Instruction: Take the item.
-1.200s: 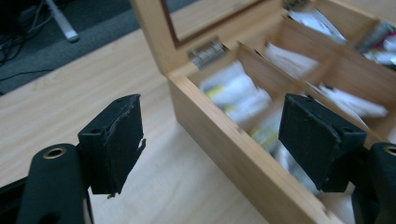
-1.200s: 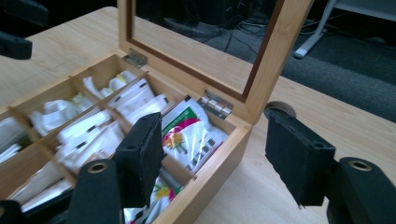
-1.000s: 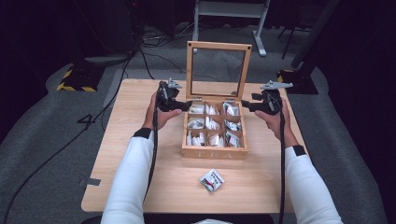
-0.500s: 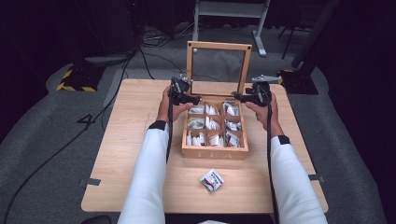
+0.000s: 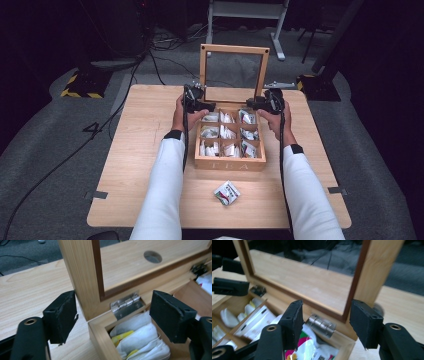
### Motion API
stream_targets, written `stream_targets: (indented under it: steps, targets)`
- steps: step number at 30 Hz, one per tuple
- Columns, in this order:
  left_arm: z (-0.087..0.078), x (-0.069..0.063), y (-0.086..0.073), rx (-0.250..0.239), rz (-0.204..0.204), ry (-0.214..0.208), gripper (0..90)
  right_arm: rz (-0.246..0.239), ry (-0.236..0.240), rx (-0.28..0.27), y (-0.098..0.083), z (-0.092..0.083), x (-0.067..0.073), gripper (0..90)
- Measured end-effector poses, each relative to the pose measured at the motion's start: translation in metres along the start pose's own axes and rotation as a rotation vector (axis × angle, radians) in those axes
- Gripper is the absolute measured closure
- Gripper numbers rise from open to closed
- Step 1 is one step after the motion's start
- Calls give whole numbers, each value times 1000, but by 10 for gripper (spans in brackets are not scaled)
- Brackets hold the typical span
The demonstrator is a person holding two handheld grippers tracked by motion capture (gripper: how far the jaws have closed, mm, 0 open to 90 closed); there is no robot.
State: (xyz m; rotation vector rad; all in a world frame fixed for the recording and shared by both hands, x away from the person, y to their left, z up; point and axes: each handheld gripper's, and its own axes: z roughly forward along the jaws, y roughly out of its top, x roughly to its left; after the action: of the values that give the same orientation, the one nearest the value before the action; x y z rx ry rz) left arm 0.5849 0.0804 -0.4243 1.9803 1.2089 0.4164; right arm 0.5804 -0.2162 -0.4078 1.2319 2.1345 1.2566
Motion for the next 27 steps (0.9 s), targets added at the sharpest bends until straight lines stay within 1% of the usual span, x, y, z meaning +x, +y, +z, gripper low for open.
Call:
stream_targets:
  steps: [1,2,3,5,6,8,9,10,11,12,14,15,16,17,18,19,20,21,23,24,25,26,27]
  targets:
    - [0,0,1,2,8,5,218,14,-6,-20,1,-3,-2,447]
    - [1,-1,2,0,3,12,215,22,-26,-28,1,-5,-3,457]
    - [1,-1,3,0,-2,10,216,22,-36,-30,1,-6,-6,468]
    - [2,-1,5,6,4,19,217,15,-45,-18,2,-7,-9,467]
    - [2,-2,5,4,3,19,218,10,-69,-17,3,-8,-10,443]
    - [3,-2,5,7,8,19,217,3,-84,-12,3,-10,-12,454]
    - [4,-2,6,10,9,24,217,-5,-105,-6,2,-10,-14,451]
    - [4,-2,6,16,9,25,218,-9,-119,4,2,-9,-16,438]
    - [4,-2,7,16,14,28,219,-5,-120,18,2,-7,-18,418]
    - [4,-3,8,19,16,33,217,5,-115,24,1,-5,-20,394]
    - [5,-4,8,38,46,40,215,25,-85,32,0,0,-22,383]
    - [5,-5,8,48,50,53,220,23,-71,37,-1,3,-22,376]
    - [5,-6,9,49,46,57,231,17,-66,45,-1,7,-21,367]
    - [6,-7,10,56,39,57,217,11,-60,61,-2,10,-21,366]
    - [6,-7,10,63,55,62,202,3,-51,68,-3,13,-21,367]
    - [5,-7,10,65,67,62,209,7,-39,75,-4,15,-20,374]
    - [4,-4,10,60,65,49,219,7,-22,82,-5,18,-20,375]
    - [3,-2,9,52,51,33,234,7,-16,89,-6,20,-19,375]
    - [2,0,8,52,51,14,251,5,-2,96,-6,22,-19,391]
    - [2,1,8,54,61,12,249,2,6,93,-6,23,-18,392]
    - [2,2,8,50,57,5,246,-4,3,89,-6,22,-18,395]
    - [2,2,8,46,54,3,246,0,5,85,-6,22,-18,395]
    - [2,2,8,45,54,-2,243,9,17,78,-7,22,-19,404]
